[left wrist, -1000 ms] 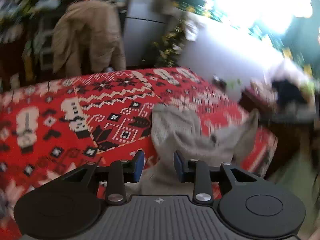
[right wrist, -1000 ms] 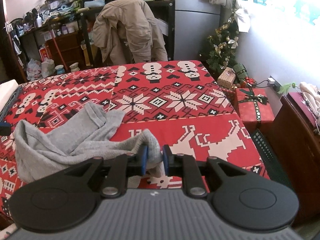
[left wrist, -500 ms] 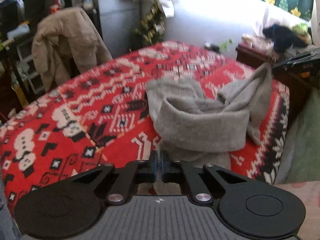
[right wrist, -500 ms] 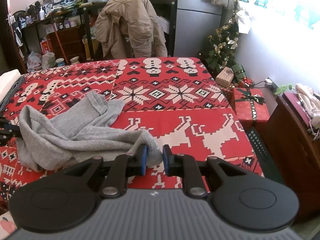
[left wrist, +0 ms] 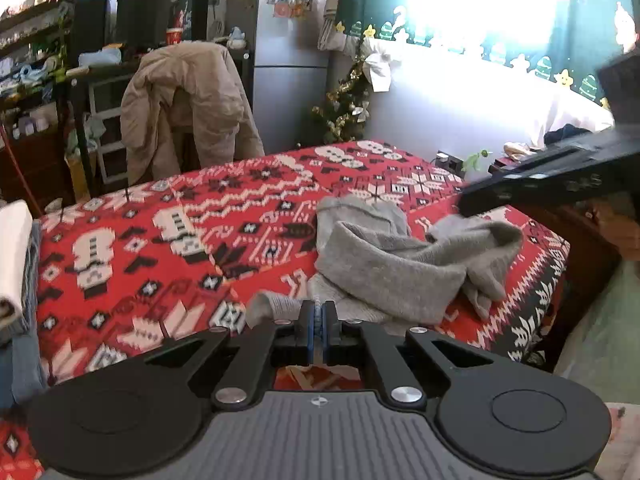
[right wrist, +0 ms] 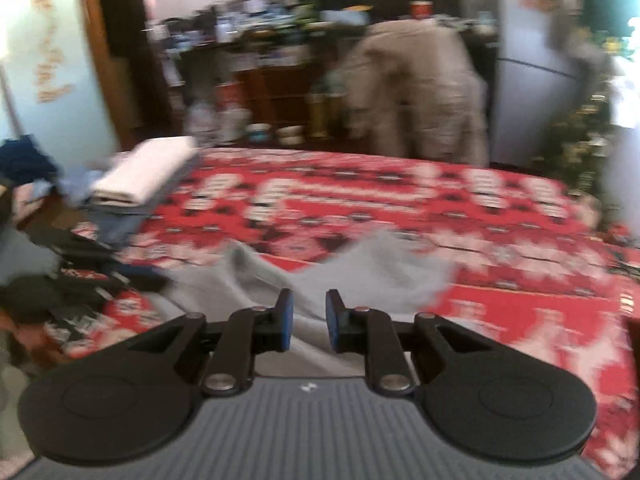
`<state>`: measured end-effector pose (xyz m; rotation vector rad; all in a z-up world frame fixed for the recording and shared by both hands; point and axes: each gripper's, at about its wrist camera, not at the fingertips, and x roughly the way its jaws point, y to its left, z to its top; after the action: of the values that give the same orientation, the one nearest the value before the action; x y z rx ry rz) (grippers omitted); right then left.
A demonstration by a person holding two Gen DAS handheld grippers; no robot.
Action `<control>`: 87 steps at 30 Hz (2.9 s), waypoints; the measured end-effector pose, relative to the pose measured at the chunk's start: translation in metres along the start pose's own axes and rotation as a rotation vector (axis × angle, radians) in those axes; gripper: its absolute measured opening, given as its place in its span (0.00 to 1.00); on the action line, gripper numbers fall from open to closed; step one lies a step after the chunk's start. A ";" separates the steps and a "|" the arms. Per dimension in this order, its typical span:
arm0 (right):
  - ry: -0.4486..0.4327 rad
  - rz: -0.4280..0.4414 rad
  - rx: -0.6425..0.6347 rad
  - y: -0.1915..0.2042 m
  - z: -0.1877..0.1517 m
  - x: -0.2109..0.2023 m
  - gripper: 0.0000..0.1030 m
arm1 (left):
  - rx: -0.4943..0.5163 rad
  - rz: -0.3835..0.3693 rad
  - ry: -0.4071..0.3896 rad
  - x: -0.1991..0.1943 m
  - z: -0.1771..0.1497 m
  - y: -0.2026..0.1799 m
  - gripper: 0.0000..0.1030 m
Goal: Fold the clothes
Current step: 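Lower the sweatshirt onto the bed with the right gripper while the left gripper holds a sleeve, then grasp the grey shirt edge with the left gripper while the right gripper grasps another edge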
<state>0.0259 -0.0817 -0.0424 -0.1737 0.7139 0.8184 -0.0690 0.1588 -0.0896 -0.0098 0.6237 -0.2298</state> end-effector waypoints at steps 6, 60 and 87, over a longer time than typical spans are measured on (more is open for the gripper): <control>0.073 0.129 -0.007 0.043 0.015 0.048 0.24 | -0.035 -0.005 -0.008 -0.005 -0.014 -0.001 0.03; -0.006 0.244 0.058 0.003 0.020 -0.026 0.18 | 0.505 0.035 -0.141 -0.004 0.035 -0.095 0.07; -0.015 -0.011 0.181 -0.071 0.009 -0.072 0.30 | 0.460 0.136 -0.162 -0.001 0.033 -0.092 0.07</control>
<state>0.0484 -0.1705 0.0014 -0.0081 0.7687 0.7399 -0.0699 0.0676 -0.0547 0.4515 0.3973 -0.2337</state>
